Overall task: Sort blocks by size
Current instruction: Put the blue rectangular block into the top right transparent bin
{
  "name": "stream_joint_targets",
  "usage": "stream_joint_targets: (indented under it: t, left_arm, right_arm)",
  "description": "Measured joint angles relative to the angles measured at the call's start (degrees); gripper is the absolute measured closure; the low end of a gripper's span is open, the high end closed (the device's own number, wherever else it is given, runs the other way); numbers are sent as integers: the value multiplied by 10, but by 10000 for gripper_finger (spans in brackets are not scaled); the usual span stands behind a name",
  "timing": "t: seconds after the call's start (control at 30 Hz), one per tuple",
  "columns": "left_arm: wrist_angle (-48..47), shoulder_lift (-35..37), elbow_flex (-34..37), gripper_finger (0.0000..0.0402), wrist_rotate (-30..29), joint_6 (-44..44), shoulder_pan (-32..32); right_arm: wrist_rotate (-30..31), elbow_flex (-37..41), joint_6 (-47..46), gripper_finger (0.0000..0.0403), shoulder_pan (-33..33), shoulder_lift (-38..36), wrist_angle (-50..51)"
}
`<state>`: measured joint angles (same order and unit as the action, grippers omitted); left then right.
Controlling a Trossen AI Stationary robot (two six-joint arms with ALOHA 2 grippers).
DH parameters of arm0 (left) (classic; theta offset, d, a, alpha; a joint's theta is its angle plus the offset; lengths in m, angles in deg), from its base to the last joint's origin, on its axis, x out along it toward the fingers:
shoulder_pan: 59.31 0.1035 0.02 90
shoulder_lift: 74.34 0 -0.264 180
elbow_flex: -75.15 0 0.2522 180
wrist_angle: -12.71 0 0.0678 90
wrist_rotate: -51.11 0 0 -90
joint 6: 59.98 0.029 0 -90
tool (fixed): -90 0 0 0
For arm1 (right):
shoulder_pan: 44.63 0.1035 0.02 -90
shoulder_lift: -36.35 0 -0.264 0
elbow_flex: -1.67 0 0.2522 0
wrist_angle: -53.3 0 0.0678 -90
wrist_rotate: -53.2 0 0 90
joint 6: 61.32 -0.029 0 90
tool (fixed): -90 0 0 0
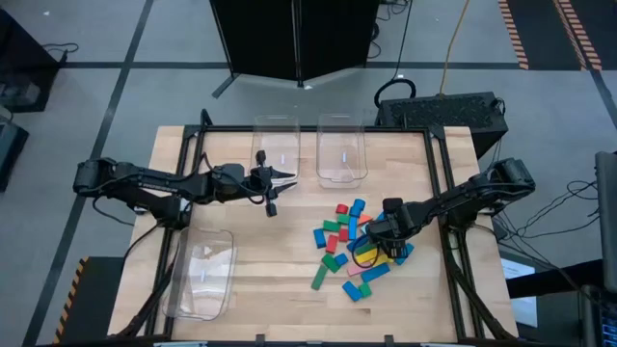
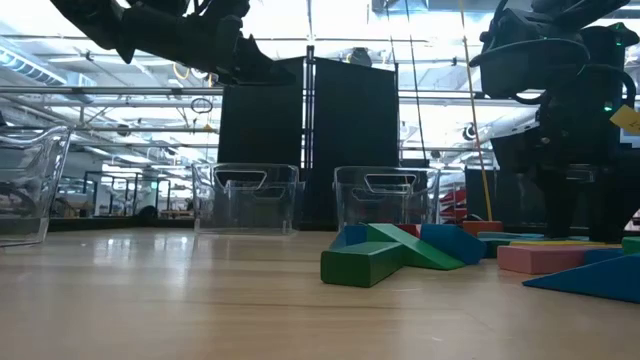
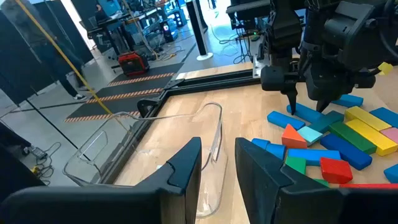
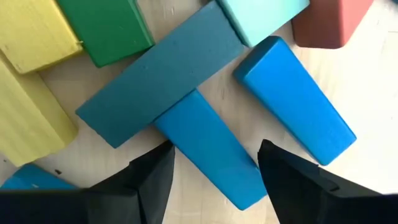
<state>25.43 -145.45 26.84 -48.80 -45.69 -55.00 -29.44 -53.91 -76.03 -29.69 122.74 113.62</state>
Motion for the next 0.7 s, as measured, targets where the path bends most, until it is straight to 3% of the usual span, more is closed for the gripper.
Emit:
stream_joint_targets:
  t: [0.53,0.7]
  left_arm:
    - [0,0,0,301,0,-2,0]
    - [0,0,0,301,0,-3,0]
  right_arm:
    - [-32,0,-167,177,-9,0,7]
    - [-34,0,-230,194,-11,0,-2]
